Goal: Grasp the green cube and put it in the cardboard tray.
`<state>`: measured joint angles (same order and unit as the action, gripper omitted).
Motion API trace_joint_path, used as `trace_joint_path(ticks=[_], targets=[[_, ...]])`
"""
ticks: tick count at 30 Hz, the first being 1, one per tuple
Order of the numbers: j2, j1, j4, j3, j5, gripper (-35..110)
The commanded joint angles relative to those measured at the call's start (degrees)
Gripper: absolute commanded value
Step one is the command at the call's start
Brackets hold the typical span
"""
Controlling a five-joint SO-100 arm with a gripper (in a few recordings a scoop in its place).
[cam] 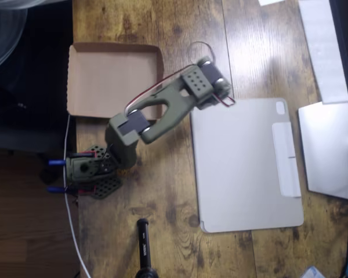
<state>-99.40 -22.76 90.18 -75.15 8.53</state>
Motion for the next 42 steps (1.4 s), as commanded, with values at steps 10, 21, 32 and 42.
trace_joint_path(ticks=[10,21,32,42], targets=[[-11.25,-22.41,9.58,-5.98,-1.32,6],[-14.85,-28.48,11.25,-15.47,-0.35,6],[-16.52,-29.27,10.90,-18.72,0.18,6],[-17.05,-28.83,10.37,-19.69,0.35,6]])
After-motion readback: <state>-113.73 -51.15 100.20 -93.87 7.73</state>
